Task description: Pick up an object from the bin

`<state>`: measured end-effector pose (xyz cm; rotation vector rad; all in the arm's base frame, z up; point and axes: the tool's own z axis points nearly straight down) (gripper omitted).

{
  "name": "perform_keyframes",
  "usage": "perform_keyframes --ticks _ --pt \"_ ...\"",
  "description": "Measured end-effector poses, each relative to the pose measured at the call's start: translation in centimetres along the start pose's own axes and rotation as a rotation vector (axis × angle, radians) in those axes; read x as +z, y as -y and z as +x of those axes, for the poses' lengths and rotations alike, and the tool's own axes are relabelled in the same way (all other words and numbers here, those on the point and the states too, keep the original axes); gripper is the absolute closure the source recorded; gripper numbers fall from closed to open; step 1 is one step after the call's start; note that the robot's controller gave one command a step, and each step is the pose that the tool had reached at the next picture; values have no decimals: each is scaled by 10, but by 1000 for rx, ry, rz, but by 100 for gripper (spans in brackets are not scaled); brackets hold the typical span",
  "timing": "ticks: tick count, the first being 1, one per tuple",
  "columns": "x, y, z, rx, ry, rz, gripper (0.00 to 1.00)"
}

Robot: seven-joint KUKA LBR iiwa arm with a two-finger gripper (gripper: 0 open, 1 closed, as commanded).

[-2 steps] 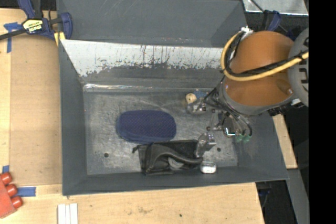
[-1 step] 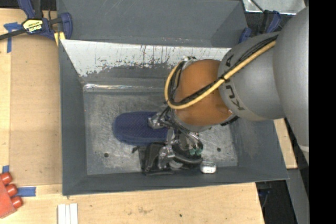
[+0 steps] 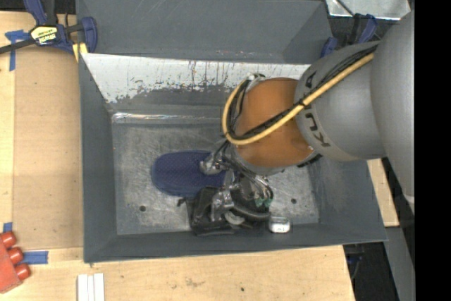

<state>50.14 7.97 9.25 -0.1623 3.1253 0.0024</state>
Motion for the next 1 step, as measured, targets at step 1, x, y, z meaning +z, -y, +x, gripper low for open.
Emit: perform_keyframes --ticks 1 --pt "-109 4 1 60 -7 1 100"
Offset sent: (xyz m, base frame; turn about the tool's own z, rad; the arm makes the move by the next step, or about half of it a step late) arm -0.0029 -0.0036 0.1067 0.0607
